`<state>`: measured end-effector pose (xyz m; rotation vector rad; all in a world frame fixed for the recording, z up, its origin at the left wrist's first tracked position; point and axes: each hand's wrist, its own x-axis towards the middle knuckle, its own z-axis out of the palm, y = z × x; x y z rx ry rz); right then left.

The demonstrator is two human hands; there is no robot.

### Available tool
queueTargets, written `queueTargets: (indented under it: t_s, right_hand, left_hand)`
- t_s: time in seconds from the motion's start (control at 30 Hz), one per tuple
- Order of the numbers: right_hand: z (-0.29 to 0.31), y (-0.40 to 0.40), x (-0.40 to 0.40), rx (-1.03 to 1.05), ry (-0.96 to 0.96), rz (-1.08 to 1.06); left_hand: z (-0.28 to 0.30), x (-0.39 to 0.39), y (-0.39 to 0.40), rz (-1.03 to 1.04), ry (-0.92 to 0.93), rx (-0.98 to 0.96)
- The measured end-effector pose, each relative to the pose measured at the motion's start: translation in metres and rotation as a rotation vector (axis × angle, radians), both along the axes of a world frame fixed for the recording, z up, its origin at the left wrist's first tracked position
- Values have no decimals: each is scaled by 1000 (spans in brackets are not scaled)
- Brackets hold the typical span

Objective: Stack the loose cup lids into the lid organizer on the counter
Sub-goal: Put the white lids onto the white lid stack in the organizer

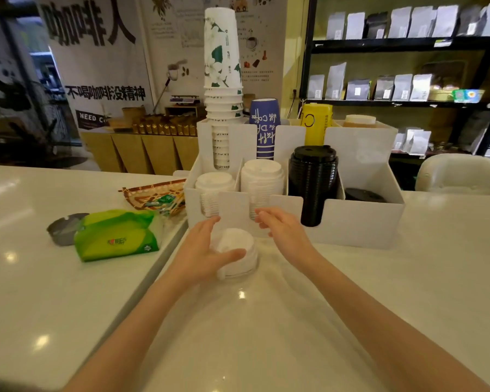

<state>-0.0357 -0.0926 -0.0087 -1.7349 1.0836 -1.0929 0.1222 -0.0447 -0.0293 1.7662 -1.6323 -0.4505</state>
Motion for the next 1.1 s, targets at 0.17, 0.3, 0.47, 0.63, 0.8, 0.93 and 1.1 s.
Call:
queueTargets:
  t_s: [0.17,0.3,0.47,0.63,0.8,0.93,1.1]
  right_hand:
    - [-17,13,10,64,91,4]
    - [-26,17,10,75,120,-24]
    - [-34,20,10,64,166,-34]
    - [-38,17,11,101,96,-32]
    - [-36,15,13,183,-31,-45]
    - [-26,9,14,157,13,-22]
    - [-9,2,17,87,7,6]
  left_hand:
    - [-16,-2,12,-30,11,15]
    - [-19,-3,11,-33,-40,35]
    - [-23,-2,11,-29,-57,49]
    - [-20,0,11,-54,-57,30]
    - [-17,2,12,-29,-23,-19]
    - [-11,5,13,30,76,-119]
    - [3,10,10,73,128,-219]
